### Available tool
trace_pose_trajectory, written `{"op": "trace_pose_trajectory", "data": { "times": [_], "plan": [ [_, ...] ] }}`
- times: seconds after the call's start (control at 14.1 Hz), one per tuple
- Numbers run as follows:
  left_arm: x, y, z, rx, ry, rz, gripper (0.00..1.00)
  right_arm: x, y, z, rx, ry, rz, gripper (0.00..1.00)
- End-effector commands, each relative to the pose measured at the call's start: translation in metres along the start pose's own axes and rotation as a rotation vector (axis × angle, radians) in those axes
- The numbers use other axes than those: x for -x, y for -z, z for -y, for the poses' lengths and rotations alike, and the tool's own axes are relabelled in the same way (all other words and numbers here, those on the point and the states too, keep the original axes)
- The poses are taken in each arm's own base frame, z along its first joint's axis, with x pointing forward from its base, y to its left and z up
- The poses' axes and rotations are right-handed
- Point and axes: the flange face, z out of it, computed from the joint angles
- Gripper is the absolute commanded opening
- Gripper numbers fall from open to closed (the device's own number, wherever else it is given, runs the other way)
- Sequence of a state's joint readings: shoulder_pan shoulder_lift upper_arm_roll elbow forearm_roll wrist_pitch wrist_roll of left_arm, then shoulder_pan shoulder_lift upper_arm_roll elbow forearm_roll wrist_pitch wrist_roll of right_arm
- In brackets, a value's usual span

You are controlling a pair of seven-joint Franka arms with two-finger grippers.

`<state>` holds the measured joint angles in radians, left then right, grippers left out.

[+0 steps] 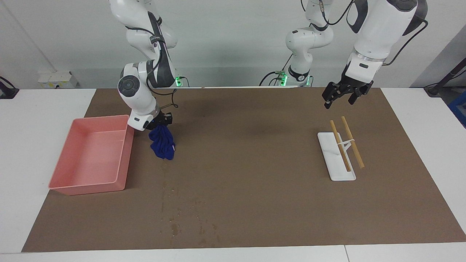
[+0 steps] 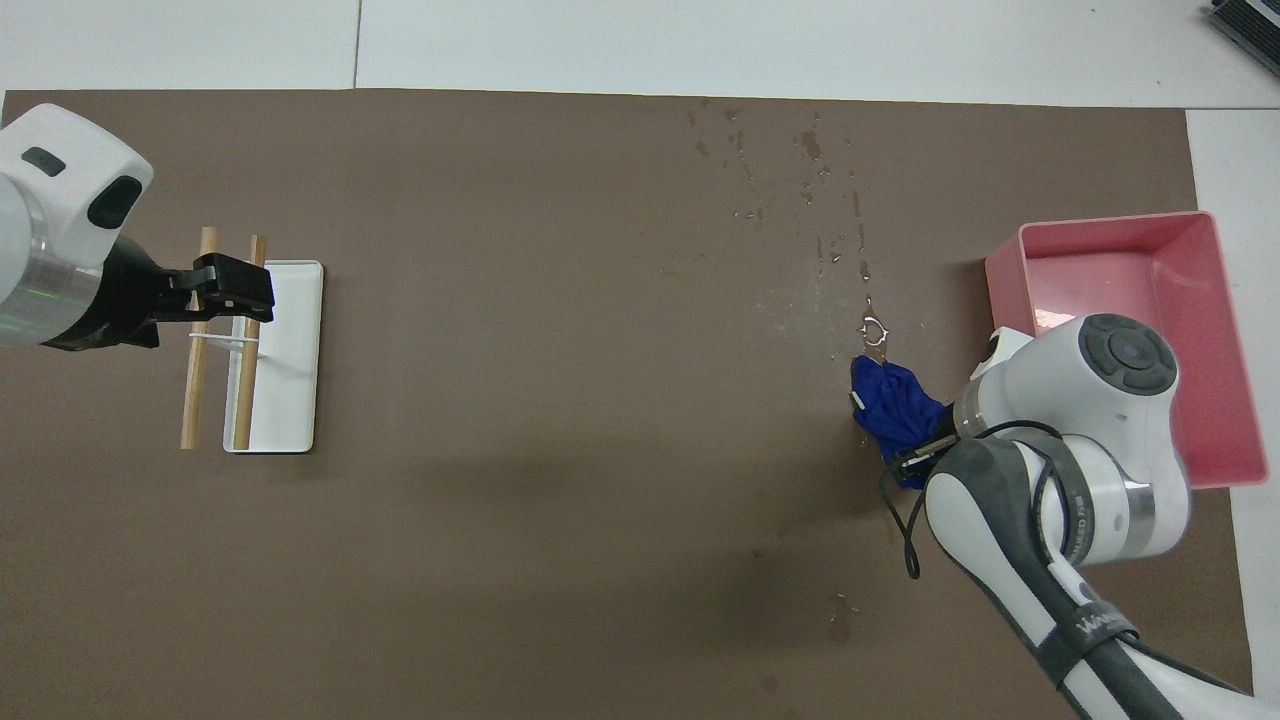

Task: Wipe water with towel using both arms
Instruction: 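Lower the cloth onto the water spill with the right gripper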

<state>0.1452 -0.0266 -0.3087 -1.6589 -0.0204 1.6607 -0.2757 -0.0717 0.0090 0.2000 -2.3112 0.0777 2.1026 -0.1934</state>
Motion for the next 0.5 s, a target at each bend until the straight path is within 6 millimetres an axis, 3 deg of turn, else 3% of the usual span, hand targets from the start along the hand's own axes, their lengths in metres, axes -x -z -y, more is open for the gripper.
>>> {"op": "trace_pose_trajectory", "data": {
  "times": [0.0,0.14,0.43],
  "plan": [
    [-0.004,0.005,0.019,-0.029,-0.100,0.044,1.00,-0.006,-0.006,-0.002,0.026,-0.021,-0.068,0.00],
    [-0.005,0.012,0.030,-0.029,-0.173,0.071,1.00,-0.018,-0.015,-0.004,0.026,-0.035,-0.117,0.00],
    [0.006,0.026,0.036,-0.019,-0.277,0.076,1.00,-0.047,-0.035,0.011,0.022,-0.062,-0.221,0.00]
  ]
}}
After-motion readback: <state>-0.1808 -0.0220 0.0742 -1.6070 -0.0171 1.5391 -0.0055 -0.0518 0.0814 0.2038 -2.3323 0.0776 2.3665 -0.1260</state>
